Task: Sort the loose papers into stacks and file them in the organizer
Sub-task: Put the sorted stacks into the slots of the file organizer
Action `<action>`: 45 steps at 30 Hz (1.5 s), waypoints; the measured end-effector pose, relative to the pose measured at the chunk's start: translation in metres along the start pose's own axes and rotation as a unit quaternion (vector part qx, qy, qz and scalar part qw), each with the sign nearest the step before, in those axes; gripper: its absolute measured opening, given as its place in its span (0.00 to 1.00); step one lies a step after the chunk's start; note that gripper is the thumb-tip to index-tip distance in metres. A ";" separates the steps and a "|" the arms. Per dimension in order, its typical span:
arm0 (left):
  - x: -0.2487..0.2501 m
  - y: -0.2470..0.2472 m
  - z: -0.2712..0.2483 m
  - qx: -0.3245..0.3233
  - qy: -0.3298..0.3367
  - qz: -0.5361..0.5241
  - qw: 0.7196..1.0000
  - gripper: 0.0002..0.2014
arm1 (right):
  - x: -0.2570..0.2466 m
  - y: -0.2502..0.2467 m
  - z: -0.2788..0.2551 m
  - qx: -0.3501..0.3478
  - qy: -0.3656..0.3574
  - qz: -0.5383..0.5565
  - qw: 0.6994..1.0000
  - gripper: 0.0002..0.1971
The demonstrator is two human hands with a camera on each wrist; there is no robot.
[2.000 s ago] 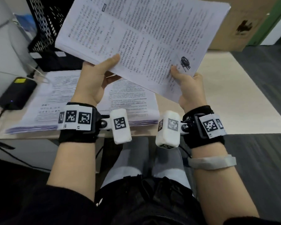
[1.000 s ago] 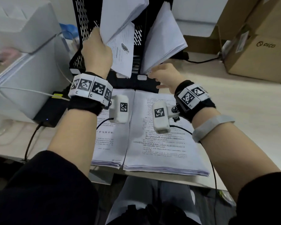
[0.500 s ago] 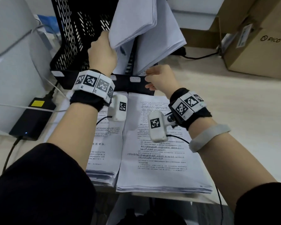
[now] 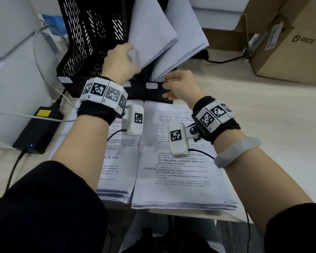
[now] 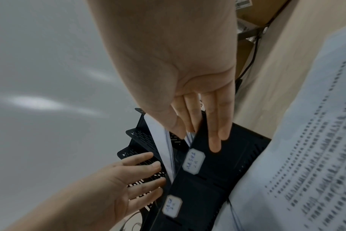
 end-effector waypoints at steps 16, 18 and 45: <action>0.038 -0.013 -0.124 -0.099 0.036 -0.122 0.987 0.20 | 0.002 -0.035 -0.116 0.003 -0.076 0.003 0.997 0.08; 0.040 -0.010 -0.145 -0.130 0.035 -0.139 0.981 0.19 | 0.007 -0.040 -0.132 0.019 -0.082 0.006 0.996 0.09; 0.009 0.103 -0.266 -0.166 0.073 -0.031 0.983 0.10 | 0.143 -0.062 -0.236 0.111 0.128 0.159 0.973 0.22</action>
Point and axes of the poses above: each hand's wrist, its own z-axis towards the middle knuckle, its own y-axis out of the palm, x = y × z, the point moved 1 cm from there along z, towards the middle knuckle, and after that the axes turned 3 degrees about -z, right-handed, at the moved point
